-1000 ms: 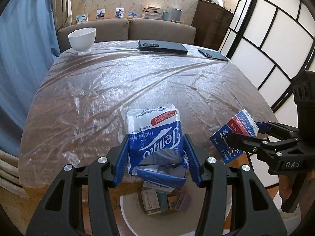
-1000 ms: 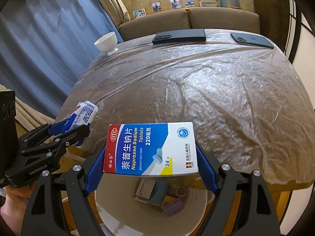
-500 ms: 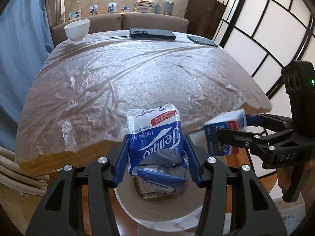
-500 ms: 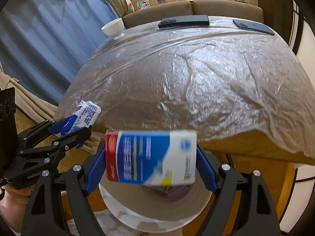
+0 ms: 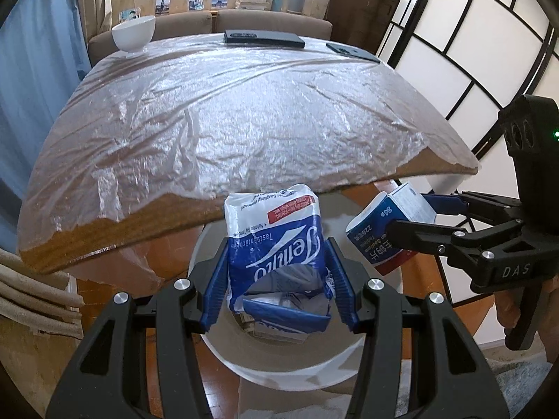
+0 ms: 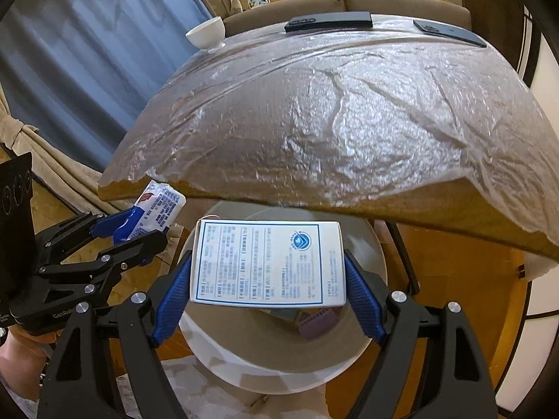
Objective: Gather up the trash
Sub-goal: 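Carry the tissue pack with the left tool while the right tool carries the naproxen box over the bucket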
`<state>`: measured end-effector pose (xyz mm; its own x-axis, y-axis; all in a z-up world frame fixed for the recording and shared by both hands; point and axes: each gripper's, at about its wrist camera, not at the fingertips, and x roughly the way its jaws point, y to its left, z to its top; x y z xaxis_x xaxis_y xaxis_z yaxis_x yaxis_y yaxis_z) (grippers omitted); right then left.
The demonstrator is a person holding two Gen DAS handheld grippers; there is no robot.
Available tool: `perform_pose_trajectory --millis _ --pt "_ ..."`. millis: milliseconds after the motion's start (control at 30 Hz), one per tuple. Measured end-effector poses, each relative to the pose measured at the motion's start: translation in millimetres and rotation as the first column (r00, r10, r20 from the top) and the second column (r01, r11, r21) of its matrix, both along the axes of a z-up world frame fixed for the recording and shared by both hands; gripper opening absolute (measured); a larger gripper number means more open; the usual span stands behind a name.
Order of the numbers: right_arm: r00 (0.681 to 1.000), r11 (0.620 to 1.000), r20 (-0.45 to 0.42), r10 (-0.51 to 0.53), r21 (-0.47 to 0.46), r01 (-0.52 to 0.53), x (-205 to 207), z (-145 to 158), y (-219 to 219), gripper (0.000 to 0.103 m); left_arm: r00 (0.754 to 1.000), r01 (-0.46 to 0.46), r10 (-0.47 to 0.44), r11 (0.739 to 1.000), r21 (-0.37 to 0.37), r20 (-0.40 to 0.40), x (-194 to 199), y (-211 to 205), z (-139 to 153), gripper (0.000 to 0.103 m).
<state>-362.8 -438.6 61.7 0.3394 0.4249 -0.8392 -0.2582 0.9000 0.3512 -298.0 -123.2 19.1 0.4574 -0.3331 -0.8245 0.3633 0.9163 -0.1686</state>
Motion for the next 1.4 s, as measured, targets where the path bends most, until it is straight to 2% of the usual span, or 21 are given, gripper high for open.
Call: perform_pose_trajectory --millis 200,333,867,1400 --pt "0.999 1.0 -0.033 0.007 -0.006 -0.007 -7.7 -12.2 0.3 0.079 0.999 0.022 -0.022 1.0 0.018 -0.029 -7.2 -3.4 -11.0 0.053" --pt "0.999 1.0 -0.05 0.015 -0.021 -0.016 -8.9 -22.3 3.4 0.079 0.999 0.043 -0.041 0.997 0.069 -0.034 -11.9 -7.7 -22.6 0.053" --pt "0.991 0.998 -0.134 0.007 -0.062 -0.016 -3.1 -62.7 13.9 0.079 0.992 0.069 -0.059 0.993 0.093 -0.112 -10.7 -9.0 -61.3 0.053" --pt "0.987 0.995 -0.159 -0.023 -0.1 0.007 7.3 -88.2 12.9 0.079 0.984 0.093 -0.07 0.986 0.139 -0.163 5.1 -27.7 -97.6 0.053"
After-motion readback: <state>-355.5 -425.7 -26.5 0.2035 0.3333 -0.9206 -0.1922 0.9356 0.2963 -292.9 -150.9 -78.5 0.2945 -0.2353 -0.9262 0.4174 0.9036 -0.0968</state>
